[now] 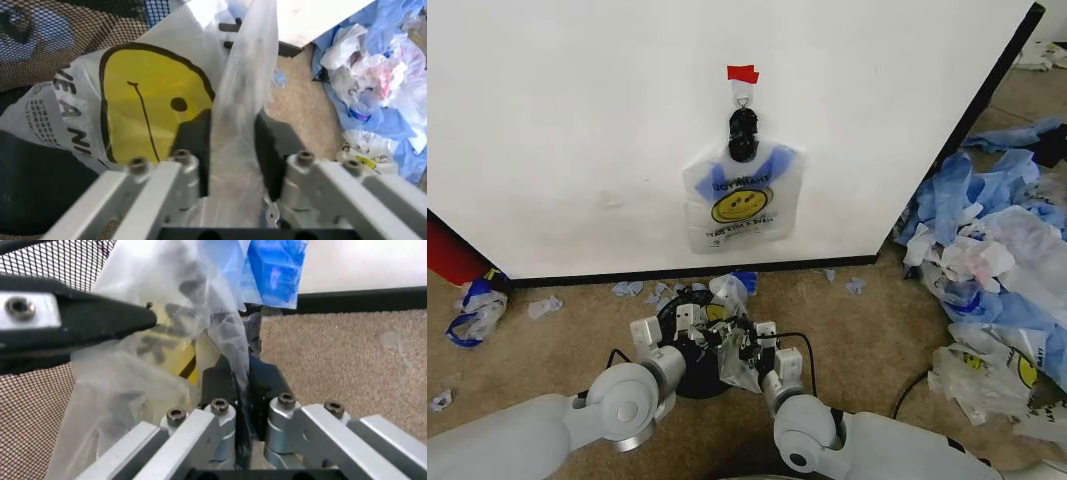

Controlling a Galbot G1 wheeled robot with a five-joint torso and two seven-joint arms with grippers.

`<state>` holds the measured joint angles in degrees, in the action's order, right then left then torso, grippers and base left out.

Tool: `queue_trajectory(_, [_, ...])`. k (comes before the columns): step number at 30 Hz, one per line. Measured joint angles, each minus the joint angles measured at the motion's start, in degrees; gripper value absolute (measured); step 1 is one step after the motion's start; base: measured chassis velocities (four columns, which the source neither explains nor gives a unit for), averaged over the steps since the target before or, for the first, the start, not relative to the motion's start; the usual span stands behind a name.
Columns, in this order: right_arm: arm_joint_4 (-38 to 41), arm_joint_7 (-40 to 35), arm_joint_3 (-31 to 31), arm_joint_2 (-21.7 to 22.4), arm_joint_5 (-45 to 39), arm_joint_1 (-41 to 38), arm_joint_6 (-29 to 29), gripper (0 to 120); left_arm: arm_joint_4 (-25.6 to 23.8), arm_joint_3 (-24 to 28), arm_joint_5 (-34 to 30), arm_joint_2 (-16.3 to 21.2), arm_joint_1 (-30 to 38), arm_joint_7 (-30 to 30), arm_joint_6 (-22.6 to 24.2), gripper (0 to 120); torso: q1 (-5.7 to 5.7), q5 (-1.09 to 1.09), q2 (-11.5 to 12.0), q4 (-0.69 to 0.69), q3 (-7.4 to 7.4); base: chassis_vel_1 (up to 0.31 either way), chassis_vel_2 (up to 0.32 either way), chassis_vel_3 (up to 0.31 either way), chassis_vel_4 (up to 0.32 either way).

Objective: Pick up the garbage bag from the wall and place it over the trash bin.

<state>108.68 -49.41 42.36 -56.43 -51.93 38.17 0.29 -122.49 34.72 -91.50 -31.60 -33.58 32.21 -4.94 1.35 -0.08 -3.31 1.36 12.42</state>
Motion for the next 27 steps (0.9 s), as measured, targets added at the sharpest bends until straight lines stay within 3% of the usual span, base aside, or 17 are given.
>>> queue_trajectory(2, [-0.04,0.0,-0.01,-0.01,0.04,0.0,0.02,0,0.07,0.0,0.1,-0.04,-0.06,0.01,-0.03,17,0.0,0.0,0.0,0.0,0.0,0.0,0.0,0.0,0.0])
queue_trajectory(6, [-0.17,0.04,-0.07,0.05,0.2,0.03,0.14,0,0.24,-0.18,0.66,-0.16,-0.62,0.03,-0.29,0,0.0,0.02,0.0,-0.01,-0.01,0.0,0.0,0.0,0.0])
queue_trajectory(17, [0.22,0.08,-0.22,0.81,0.2,0.06,0.19,0,-1.5,-2.53,0.63,2.18,-1.0,0.23,-0.34,0,0.0,0.01,0.0,0.0,0.0,0.0,0.0,0.0,0.0])
queue_trajectory(27, [0.3,0.07,-1.18,0.97,0.04,0.02,0.19,0,-5.11,-9.0,0.76,6.25,-8.0,0.31,-0.31,0,-0.01,0.0,0.0,0.0,0.0,0.0,0.0,0.0,0.0])
